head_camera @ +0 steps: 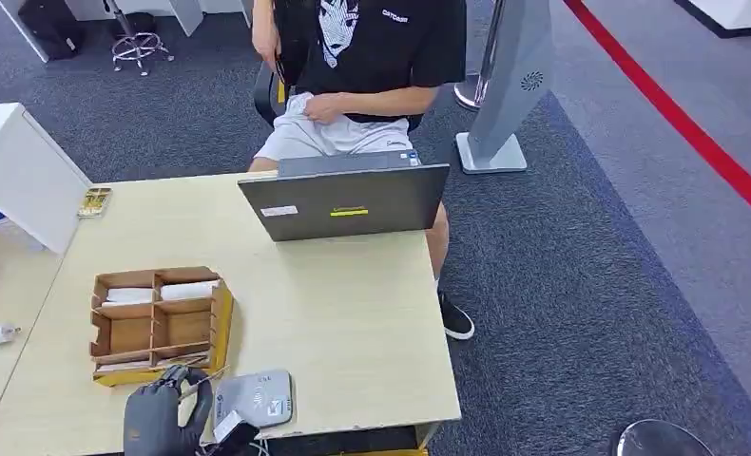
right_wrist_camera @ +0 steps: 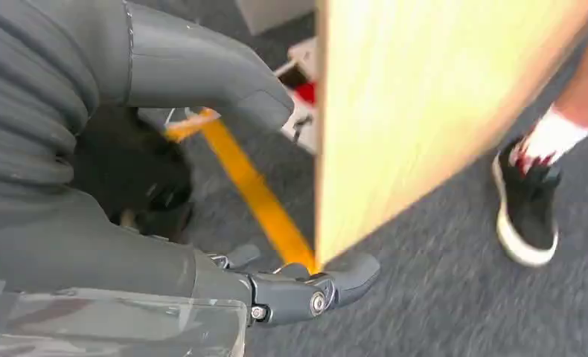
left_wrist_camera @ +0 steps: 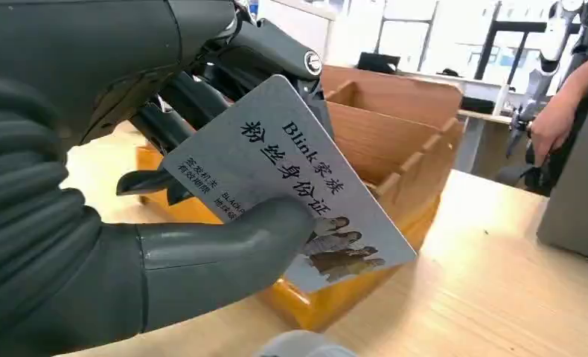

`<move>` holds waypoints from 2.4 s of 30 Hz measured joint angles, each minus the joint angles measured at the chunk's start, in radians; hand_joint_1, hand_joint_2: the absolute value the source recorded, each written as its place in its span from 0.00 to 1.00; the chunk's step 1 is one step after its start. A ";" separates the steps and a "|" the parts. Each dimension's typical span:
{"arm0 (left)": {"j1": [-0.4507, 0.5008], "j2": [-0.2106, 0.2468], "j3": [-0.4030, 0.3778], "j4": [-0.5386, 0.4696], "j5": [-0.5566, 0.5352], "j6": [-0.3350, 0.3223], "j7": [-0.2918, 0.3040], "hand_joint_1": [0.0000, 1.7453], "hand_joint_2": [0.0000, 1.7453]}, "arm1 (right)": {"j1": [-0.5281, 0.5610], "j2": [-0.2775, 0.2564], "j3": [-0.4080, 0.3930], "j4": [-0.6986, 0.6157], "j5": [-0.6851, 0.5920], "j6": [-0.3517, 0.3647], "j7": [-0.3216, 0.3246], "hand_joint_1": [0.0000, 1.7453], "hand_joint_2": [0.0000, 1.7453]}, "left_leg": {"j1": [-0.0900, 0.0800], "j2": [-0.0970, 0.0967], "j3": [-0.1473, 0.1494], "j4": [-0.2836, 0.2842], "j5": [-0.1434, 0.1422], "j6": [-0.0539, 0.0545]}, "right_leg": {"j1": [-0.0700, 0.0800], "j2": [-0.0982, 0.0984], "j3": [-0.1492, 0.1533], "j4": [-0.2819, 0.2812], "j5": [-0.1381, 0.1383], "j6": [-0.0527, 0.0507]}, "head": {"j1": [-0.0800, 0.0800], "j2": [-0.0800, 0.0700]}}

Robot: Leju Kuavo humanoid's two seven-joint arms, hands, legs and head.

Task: Pass the card to the sensor for recognition and then transmit it.

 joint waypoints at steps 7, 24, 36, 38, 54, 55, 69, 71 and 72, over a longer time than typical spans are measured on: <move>-0.031 -0.001 -0.047 0.046 -0.052 0.023 0.027 1.00 1.00 | -0.013 0.002 0.001 -0.010 -0.004 -0.002 0.006 0.00 1.00 | 0.000 0.000 -0.001 0.000 0.001 0.001 | 0.000 0.000 0.000 0.000 0.000 0.000 | 0.000 0.000; -0.044 0.071 -0.375 0.093 -0.040 0.017 0.120 1.00 1.00 | -0.003 0.006 -0.011 -0.015 -0.006 -0.025 0.040 0.00 1.00 | 0.000 -0.001 -0.001 0.000 0.000 0.001 | 0.000 0.000 0.000 0.000 0.000 0.001 | 0.000 0.000; -0.028 0.201 -0.594 -0.048 -0.078 0.033 0.283 1.00 1.00 | 0.016 0.006 -0.052 -0.015 -0.006 -0.038 0.045 0.00 1.00 | 0.000 -0.001 -0.001 0.000 0.001 0.001 | 0.000 0.000 -0.001 0.000 0.000 0.001 | 0.000 0.000; -0.024 0.214 -0.602 -0.083 -0.134 0.081 0.309 1.00 1.00 | 0.018 0.006 -0.055 -0.015 -0.006 -0.048 0.042 0.00 1.00 | 0.000 0.000 -0.001 0.000 0.001 0.001 | 0.000 0.000 -0.001 0.000 0.000 0.001 | 0.000 0.000; -0.098 0.284 -0.302 -0.486 -0.439 0.033 0.290 1.00 1.00 | 0.013 0.013 -0.057 -0.025 0.026 -0.068 0.089 0.00 1.00 | 0.001 -0.001 -0.001 0.000 0.003 -0.001 | 0.000 0.000 -0.001 0.001 0.001 0.000 | 0.000 0.000; -0.120 0.295 -0.271 -0.480 -0.444 0.010 0.298 1.00 1.00 | 0.010 0.012 -0.057 -0.026 0.027 -0.062 0.104 0.00 1.00 | 0.001 -0.001 -0.001 0.000 0.003 -0.001 | 0.001 0.000 -0.001 0.001 0.002 -0.001 | 0.000 0.000; -0.316 0.404 -0.104 -0.179 -0.457 -0.070 0.354 1.00 1.00 | -0.015 0.002 -0.056 -0.029 0.037 -0.048 0.122 0.00 1.00 | 0.001 0.000 -0.001 0.000 0.005 -0.001 | 0.001 0.000 -0.001 0.001 0.003 -0.002 | 0.000 0.000; -0.326 0.408 -0.098 -0.160 -0.457 -0.069 0.356 1.00 1.00 | -0.016 0.001 -0.056 -0.029 0.037 -0.048 0.122 0.00 1.00 | 0.001 0.000 -0.001 0.000 0.005 -0.001 | 0.001 0.000 -0.001 0.001 0.003 -0.002 | 0.000 0.000; -0.330 0.409 -0.096 -0.151 -0.457 -0.069 0.356 1.00 1.00 | -0.016 0.001 -0.056 -0.029 0.037 -0.048 0.122 0.00 1.00 | 0.001 0.000 -0.001 0.000 0.005 -0.001 | 0.001 0.000 -0.001 0.001 0.003 -0.002 | 0.000 0.000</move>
